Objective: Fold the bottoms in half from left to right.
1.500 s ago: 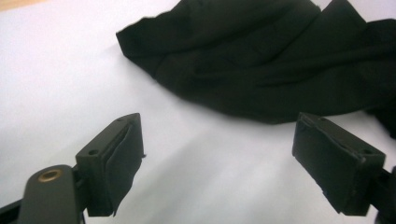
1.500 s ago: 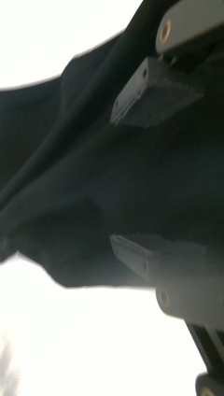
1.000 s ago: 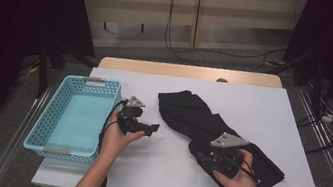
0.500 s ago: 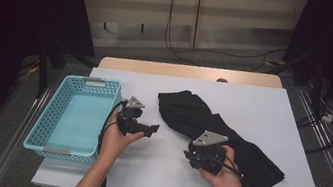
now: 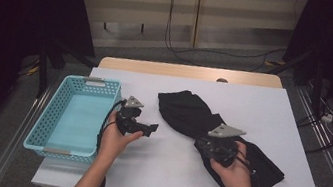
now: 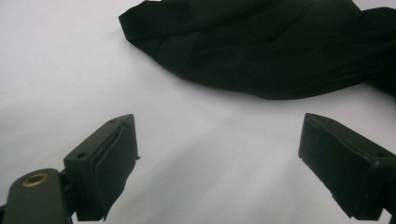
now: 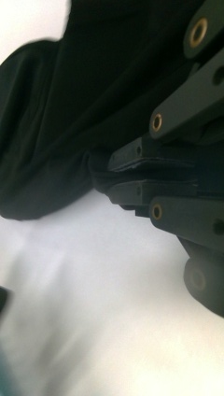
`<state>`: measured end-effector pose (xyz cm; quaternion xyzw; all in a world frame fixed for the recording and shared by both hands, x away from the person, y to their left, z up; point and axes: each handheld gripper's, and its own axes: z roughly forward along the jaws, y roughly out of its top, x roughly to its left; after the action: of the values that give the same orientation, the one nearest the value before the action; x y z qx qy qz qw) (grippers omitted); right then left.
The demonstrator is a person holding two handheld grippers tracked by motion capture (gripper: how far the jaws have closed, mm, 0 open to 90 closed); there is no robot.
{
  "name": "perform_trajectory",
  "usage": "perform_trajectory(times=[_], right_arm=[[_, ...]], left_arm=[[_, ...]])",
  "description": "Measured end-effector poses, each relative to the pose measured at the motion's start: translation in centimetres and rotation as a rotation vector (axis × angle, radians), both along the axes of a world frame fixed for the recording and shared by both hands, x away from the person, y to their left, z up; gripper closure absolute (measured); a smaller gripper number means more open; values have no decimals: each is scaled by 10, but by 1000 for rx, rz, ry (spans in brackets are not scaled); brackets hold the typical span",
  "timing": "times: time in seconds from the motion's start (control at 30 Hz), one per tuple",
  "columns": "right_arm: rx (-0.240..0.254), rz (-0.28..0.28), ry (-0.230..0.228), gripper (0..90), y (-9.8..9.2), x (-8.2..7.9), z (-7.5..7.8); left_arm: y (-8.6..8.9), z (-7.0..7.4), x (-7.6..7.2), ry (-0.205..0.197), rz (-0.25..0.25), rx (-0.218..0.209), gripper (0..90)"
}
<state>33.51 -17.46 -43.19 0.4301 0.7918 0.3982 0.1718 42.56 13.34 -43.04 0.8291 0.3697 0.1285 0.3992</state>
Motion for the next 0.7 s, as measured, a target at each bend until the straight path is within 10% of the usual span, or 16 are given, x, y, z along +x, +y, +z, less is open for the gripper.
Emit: perform_trajectory(times=[0.27, 0.7], right_arm=[[-73, -115, 51, 837, -31, 7, -14], [-134, -46, -43, 682, -14, -5, -4]], left_arm=[[0, 0, 0, 0, -7, 12, 119], [-4, 2, 0, 2, -13, 3, 120]])
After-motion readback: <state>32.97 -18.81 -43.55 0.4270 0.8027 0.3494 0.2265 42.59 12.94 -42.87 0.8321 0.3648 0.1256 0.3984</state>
